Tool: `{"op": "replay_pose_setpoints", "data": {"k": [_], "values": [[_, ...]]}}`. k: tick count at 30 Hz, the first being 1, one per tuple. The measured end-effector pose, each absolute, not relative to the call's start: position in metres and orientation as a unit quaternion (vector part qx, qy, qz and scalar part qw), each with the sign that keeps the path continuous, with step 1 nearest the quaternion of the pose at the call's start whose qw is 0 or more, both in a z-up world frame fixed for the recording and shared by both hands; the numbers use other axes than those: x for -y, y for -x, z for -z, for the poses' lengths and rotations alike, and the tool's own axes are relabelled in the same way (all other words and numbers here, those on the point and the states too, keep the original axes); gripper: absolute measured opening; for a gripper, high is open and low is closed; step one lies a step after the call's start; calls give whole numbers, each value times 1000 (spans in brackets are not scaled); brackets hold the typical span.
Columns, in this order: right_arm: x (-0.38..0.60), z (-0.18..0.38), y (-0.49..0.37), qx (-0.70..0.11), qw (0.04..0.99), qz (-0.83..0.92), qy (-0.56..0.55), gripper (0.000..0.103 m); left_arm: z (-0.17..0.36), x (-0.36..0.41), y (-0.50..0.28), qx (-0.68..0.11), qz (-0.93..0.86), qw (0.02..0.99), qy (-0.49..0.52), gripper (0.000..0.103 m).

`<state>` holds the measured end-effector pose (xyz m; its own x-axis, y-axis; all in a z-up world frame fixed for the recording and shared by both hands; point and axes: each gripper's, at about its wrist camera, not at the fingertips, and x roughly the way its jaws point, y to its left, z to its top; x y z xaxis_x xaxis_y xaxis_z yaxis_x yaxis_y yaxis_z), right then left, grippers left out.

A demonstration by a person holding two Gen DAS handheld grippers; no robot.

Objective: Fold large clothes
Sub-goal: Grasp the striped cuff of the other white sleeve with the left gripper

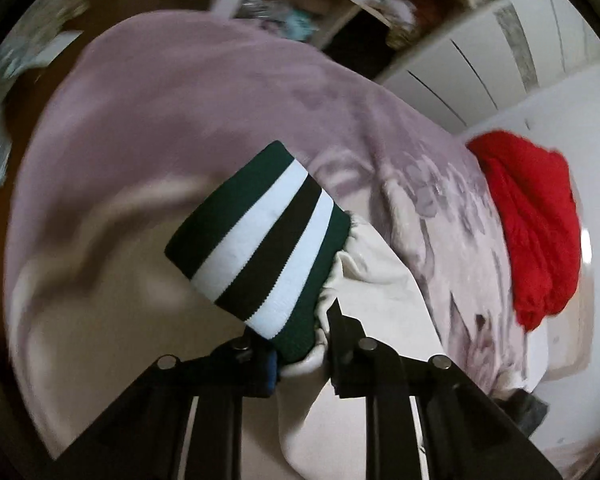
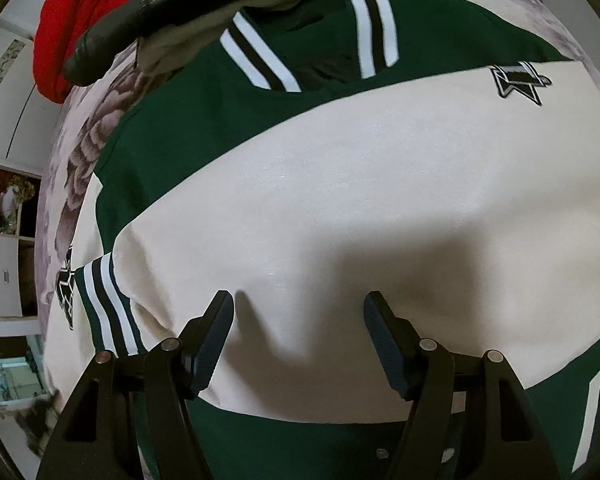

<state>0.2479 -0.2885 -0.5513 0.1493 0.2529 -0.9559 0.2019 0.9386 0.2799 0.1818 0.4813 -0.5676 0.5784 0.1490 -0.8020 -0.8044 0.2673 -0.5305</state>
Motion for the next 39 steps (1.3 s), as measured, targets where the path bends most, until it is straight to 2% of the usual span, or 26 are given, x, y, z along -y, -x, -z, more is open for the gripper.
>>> {"op": "replay_pose_setpoints", "data": {"k": [3,5,7,9,11,13,14,15,16,18,20,25,28,33,39], "values": [[276,557,-257,-651,739,-13,-172,69,588,-496,-210,-371,-301,732,485,16],[276,558,-259,-651,738,-7,-174,69,604,-498,-216,-390,-278,718,505,20],[276,557,-260,-654,737,5,-169,69,615,-491,-211,-385,-258,706,535,42],[275,556,-260,-657,736,15,-159,73,619,-483,-210,-362,-237,708,558,51],[275,553,-260,-652,740,9,-167,77,614,-468,-212,-359,-245,720,540,52],[279,549,-257,-643,743,1,-186,77,604,-461,-223,-362,-271,731,510,47],[282,549,-255,-642,742,3,-195,77,600,-462,-226,-355,-277,735,506,35],[286,549,-254,-642,739,8,-203,77,589,-460,-231,-352,-286,741,495,7],[291,548,-253,-643,737,16,-206,77,578,-459,-235,-349,-291,749,482,5],[297,545,-251,-646,736,32,-200,78,553,-451,-244,-340,-298,772,447,3],[301,538,-251,-645,745,41,-163,86,512,-431,-258,-337,-309,805,379,3],[307,529,-252,-643,760,95,-26,86,406,-335,-275,-316,-285,876,226,2],[324,527,-252,-649,754,87,-40,86,366,-264,-306,-325,-231,899,181,2],[385,508,-234,-644,753,85,-111,86,347,-114,-346,-350,-97,921,144,2],[499,492,-189,-640,741,126,-162,86,376,94,-375,-406,73,901,131,2]]}}
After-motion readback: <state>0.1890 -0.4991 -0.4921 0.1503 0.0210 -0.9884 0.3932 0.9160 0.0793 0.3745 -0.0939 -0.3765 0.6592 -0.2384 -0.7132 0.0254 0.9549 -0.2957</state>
